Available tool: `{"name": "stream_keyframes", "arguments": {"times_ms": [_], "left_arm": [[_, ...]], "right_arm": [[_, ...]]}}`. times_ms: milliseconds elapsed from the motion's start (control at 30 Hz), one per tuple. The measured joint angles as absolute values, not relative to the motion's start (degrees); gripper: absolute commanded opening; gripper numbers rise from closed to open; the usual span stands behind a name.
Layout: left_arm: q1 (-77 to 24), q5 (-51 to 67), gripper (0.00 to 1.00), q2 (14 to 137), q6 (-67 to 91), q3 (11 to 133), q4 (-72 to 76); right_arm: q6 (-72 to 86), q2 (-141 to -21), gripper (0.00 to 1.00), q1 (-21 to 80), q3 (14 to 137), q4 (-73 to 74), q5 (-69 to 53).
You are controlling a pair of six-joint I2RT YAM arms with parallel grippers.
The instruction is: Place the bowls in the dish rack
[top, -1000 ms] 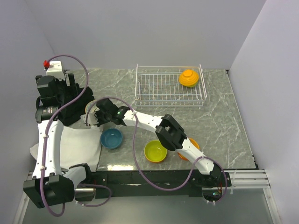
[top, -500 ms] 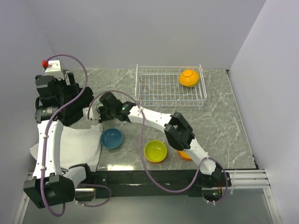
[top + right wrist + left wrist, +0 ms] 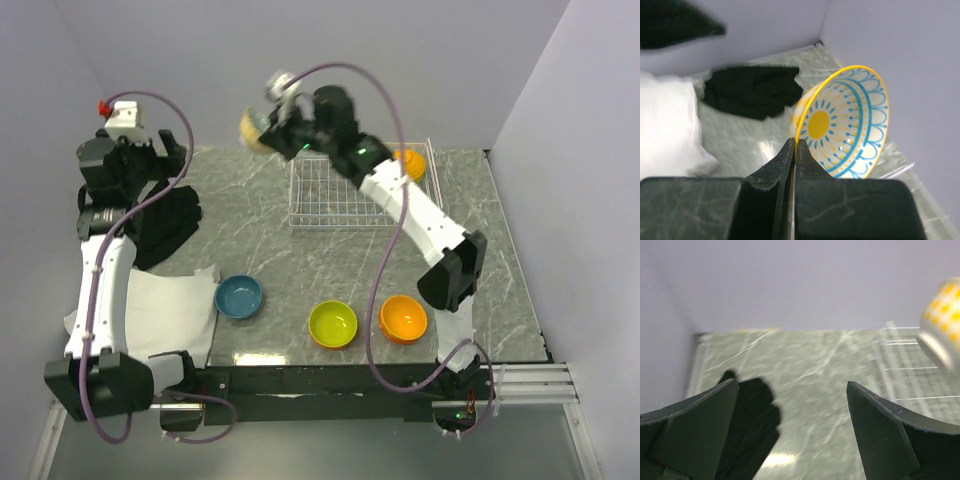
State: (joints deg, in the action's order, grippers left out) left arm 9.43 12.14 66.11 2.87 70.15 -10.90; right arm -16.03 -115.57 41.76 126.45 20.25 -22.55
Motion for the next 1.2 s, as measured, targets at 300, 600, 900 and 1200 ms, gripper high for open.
{"name": "stream_keyframes", "arguments": {"times_ms": [300, 600, 900, 1200], "left_arm": [[-0.8, 20.8, 0.97, 83.5, 0.6, 84.2, -10.0], [-3.7, 31.5, 0.97, 93.0, -3.4, 88.3, -12.3], [-7.5, 36.6, 0.97, 101.0, -3.9, 94.9, -13.1], [-10.4, 36.8, 0.97, 103.0, -3.9, 97.1, -13.4]], "right_arm": [[27.4, -115.5, 0.0, 18.2, 115.1, 3.0, -40.1], [49.6, -120.1, 0.0, 12.7, 107.4, -12.1, -48.1], [54.2, -128.4, 0.0, 12.0, 109.2, -16.6, -48.9], [54.6, -134.1, 0.0, 11.7, 110.6, -15.1, -45.8]]}}
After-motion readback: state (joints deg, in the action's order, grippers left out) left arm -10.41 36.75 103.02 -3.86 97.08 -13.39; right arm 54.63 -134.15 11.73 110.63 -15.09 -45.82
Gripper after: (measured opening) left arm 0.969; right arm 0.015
